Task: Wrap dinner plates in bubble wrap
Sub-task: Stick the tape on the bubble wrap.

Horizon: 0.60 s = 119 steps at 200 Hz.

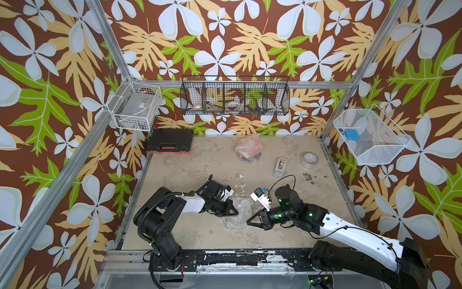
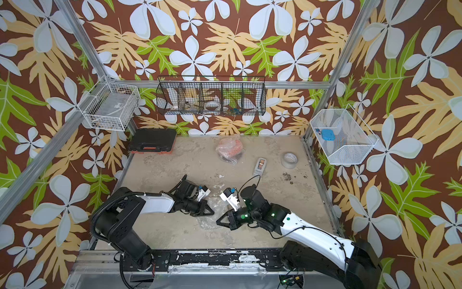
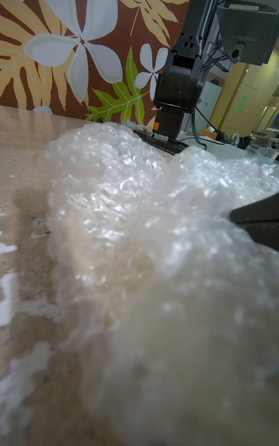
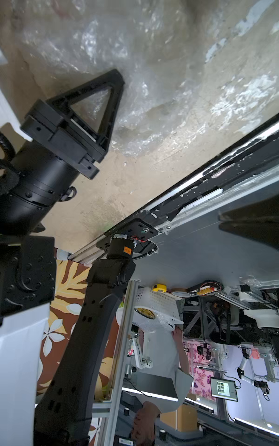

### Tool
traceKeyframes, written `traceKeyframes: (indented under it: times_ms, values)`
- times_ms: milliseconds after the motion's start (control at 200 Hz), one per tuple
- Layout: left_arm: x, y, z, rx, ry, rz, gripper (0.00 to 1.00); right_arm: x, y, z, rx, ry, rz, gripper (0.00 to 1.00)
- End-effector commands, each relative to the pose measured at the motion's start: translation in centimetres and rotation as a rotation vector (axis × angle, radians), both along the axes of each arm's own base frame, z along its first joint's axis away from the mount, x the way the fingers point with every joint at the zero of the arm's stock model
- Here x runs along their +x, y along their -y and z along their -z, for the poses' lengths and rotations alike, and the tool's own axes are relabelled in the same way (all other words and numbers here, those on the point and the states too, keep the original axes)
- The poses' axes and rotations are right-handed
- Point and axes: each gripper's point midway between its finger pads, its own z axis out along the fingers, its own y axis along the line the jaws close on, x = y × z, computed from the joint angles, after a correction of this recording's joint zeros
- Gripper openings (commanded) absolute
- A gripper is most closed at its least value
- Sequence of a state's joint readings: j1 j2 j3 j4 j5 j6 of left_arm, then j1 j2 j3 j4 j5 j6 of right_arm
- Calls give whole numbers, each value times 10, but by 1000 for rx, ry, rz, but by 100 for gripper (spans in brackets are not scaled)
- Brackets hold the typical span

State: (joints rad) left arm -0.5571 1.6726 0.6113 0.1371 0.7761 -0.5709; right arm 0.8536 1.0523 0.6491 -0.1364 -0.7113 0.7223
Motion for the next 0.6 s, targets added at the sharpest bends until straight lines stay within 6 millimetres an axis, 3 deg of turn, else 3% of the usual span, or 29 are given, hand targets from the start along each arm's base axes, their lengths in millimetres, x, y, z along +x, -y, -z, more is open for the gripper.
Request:
traceKeyframes:
  times_ms: [0, 210, 591]
  values:
    - [-3, -2, 2, -2, -15, -9, 0, 19, -22, -14, 73, 104, -19, 0]
    - [-4, -1, 0, -17, -24, -19, 0, 49, -51, 8, 31, 126, -35, 0]
    - [-8, -2, 1, -37, -49, -39, 0, 122, -56, 60, -33, 142, 54, 0]
